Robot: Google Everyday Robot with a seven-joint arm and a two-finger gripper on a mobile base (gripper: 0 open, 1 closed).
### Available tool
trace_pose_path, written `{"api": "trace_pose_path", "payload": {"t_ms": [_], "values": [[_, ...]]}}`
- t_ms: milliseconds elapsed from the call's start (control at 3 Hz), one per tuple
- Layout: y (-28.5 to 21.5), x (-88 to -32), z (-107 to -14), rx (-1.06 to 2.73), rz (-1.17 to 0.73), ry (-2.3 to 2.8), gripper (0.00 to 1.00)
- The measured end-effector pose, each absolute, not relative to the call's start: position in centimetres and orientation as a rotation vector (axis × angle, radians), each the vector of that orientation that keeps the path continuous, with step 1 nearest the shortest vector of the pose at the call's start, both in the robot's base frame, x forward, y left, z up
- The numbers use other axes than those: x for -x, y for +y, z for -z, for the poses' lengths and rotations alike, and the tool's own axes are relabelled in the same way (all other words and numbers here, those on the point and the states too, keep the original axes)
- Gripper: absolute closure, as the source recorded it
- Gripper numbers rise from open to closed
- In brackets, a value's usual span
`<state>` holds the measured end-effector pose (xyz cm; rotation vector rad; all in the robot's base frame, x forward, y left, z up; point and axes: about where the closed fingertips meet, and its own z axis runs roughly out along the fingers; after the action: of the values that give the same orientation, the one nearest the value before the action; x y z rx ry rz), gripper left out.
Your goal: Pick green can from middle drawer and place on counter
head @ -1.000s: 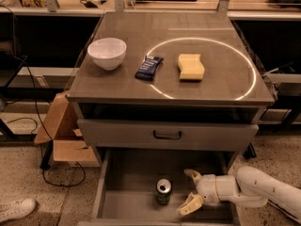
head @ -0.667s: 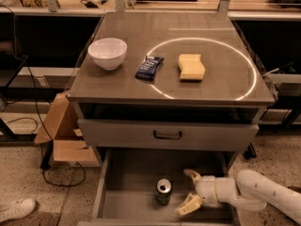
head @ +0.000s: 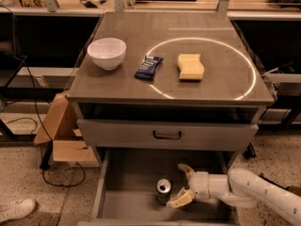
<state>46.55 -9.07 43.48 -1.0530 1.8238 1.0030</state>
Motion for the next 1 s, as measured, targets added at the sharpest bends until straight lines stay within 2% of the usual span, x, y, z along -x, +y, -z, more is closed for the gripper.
{"api": "trace_pose_path", "payload": {"t_ms": [333, 1000], "values": [[-8.1, -45.0, -40.5, 0.993, -1.063, 1.858, 0.00], [-5.9, -45.5, -40.5, 0.961, -1.078, 1.821, 0.00]]}}
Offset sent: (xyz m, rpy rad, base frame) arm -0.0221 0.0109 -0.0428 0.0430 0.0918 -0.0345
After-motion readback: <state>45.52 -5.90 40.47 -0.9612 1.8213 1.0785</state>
